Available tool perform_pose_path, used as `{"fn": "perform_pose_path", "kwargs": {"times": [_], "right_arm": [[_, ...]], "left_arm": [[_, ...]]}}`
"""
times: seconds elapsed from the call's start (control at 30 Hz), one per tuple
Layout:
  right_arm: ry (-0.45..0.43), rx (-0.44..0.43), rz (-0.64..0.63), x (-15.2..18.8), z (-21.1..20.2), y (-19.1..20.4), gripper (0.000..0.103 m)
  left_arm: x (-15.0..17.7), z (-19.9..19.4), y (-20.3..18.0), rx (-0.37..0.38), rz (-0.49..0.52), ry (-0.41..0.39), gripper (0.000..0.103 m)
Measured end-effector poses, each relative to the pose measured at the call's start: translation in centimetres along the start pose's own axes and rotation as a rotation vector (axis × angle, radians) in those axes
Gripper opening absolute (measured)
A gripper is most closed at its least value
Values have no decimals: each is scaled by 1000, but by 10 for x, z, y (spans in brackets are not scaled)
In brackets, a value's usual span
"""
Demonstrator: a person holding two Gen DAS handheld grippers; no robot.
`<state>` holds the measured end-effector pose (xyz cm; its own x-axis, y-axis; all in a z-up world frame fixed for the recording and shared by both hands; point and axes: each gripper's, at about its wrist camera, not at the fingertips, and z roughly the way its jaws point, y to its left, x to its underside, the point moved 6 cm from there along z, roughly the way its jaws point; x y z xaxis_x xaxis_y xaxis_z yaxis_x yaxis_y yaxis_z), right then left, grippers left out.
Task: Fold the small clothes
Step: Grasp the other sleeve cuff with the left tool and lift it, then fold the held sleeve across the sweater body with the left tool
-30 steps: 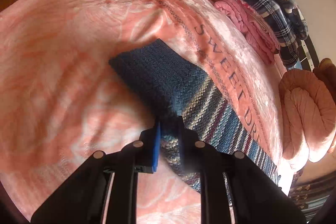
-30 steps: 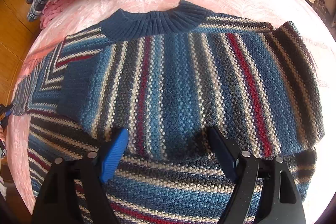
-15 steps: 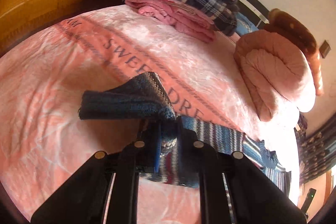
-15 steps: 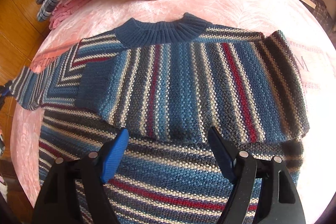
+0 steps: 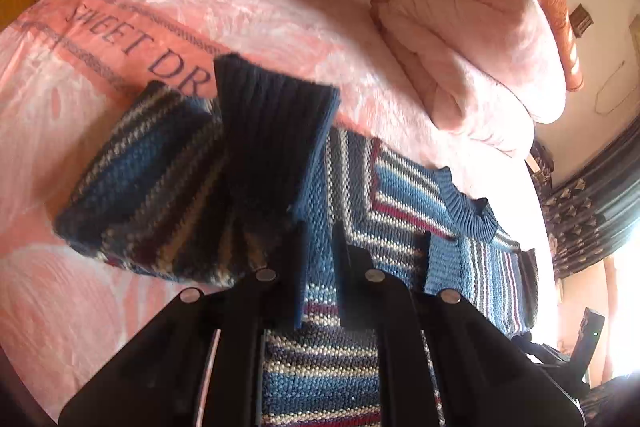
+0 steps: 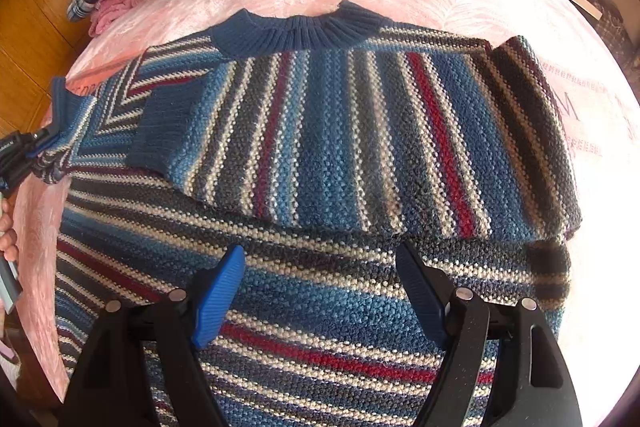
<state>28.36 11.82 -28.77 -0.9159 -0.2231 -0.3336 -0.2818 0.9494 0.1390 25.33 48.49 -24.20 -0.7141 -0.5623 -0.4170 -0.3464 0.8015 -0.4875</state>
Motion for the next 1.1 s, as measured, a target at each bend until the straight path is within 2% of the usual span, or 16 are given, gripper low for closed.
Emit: {"fn": "perform_pose_path", "kwargs": {"times": [0.1,0.13,0.17,0.23,0.4,0.43,0.53,0.6,0.7,0.73,0.87,0.97,1.1], "right_arm": [[-5,-5,-18,0,-6,5,78],[-10,-3,-29,0,-8,7,78],[-13,-4,-37,-2,-10,10,78],[-16,-16,-37,-7,-12,18,78],[-10,-122,-18,-25,-13,62,78],[-6,-141,-29,-31,-12,76,78],[8,-181,-74,-49,-10,121,78],[11,-198,-116,-62,-8,153,78],[6,-221,-165,-80,-4,198,78],[8,-232,-172,-85,-2,212,78],[34,-282,-183,-101,13,263,78],[54,-298,-211,-107,26,302,78],[77,-275,-275,-107,45,347,78]], "left_arm": [[3,-22,9,41,-34,-26,23],[0,-35,14,53,-40,-55,32],[-4,-48,19,40,-41,-92,40],[-15,-66,32,9,-56,-150,44],[-34,-72,64,22,-168,-147,45],[-35,-72,70,20,-182,-146,49],[-36,-64,90,-42,-186,-112,51],[-33,-48,101,-95,-165,-34,51],[-23,-19,119,-241,-91,120,51],[-22,-15,121,-255,-65,134,51],[-27,-25,118,-220,-34,119,56],[-31,-52,123,-182,-71,39,66],[-32,-84,143,-196,-109,-30,69]]}}
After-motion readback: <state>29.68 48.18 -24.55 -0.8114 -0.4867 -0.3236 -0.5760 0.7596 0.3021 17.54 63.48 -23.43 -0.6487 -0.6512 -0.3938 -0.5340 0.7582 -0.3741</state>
